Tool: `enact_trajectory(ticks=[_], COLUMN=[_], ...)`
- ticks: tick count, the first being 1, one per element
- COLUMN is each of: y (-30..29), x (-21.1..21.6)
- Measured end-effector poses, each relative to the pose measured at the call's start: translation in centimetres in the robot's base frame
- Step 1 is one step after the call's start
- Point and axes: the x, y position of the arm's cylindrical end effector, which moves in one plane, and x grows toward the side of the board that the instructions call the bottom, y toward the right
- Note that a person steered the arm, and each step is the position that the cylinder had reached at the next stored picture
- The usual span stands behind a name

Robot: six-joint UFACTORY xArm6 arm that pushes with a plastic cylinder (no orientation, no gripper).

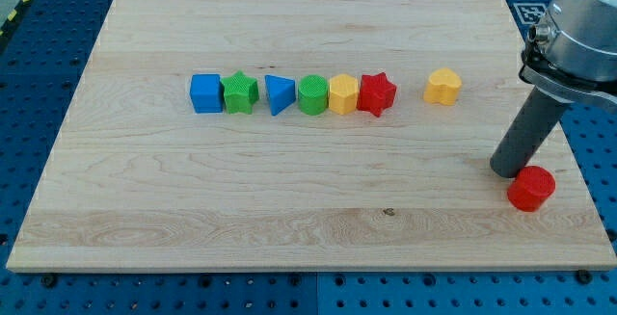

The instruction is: Nudge the yellow heart left a bit

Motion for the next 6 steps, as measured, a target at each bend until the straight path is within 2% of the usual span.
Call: enact_trajectory(ticks=[3, 4, 5, 6], y=[3.9, 3.2, 2.4, -0.7], x=[1.4, -2.4, -8.6, -12.5])
